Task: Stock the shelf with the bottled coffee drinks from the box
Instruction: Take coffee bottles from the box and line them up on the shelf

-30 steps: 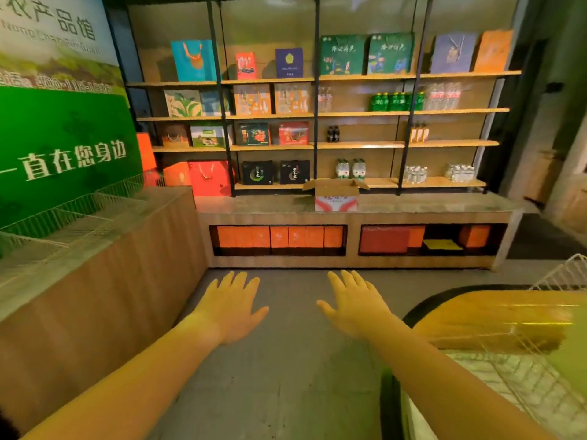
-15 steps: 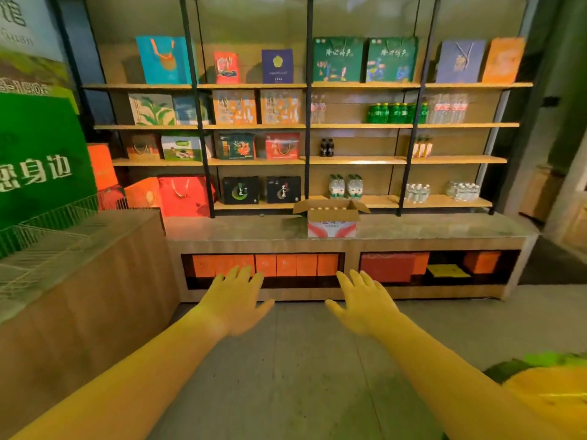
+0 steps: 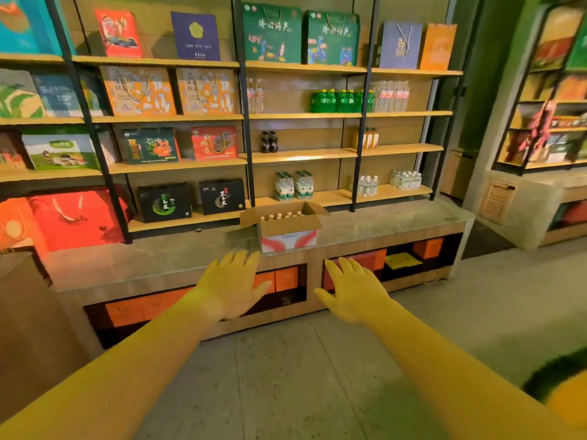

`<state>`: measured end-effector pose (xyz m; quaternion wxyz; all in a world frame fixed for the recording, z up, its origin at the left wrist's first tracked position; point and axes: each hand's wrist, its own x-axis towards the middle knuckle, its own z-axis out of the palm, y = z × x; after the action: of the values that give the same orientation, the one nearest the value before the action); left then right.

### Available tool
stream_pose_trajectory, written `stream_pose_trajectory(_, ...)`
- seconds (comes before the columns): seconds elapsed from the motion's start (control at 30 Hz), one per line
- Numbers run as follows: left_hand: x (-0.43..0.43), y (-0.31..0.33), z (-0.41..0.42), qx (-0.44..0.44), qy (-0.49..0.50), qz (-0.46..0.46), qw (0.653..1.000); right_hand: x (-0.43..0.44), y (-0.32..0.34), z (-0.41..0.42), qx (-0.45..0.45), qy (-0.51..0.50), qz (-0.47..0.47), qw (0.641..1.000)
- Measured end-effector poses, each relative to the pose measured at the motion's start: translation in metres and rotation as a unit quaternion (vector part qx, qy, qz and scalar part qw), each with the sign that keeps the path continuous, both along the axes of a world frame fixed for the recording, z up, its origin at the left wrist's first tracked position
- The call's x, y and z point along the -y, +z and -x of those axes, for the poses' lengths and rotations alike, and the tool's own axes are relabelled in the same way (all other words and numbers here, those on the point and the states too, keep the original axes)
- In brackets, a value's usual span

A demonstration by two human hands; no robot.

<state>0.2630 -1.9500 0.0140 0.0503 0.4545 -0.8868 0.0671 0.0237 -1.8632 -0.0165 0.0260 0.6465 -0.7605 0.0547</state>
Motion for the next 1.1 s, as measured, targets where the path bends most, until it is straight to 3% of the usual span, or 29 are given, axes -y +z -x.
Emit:
stream_pose_trajectory(0.23, 0.136, -0.015, 0.06, -0.006, -0.041, -0.016, 0.999, 0.136, -0.019, 0.049, -0.004, -0.026, 0.003, 1.0)
stream_pose_trajectory(0.73, 0.446, -0.023, 0.203, -0.024, -0.012, -0.05, 0.998, 0.46, -0.011, 0.204, -0.005, 0.011, 0.018, 1.0)
stream_pose_trajectory(1.1, 0.682, -0.066, 0.256, -0.021, -0.006, -0.056, 0.998, 0.689, -0.051, 0.273, -0.033, 0.012, -0.004, 0.999)
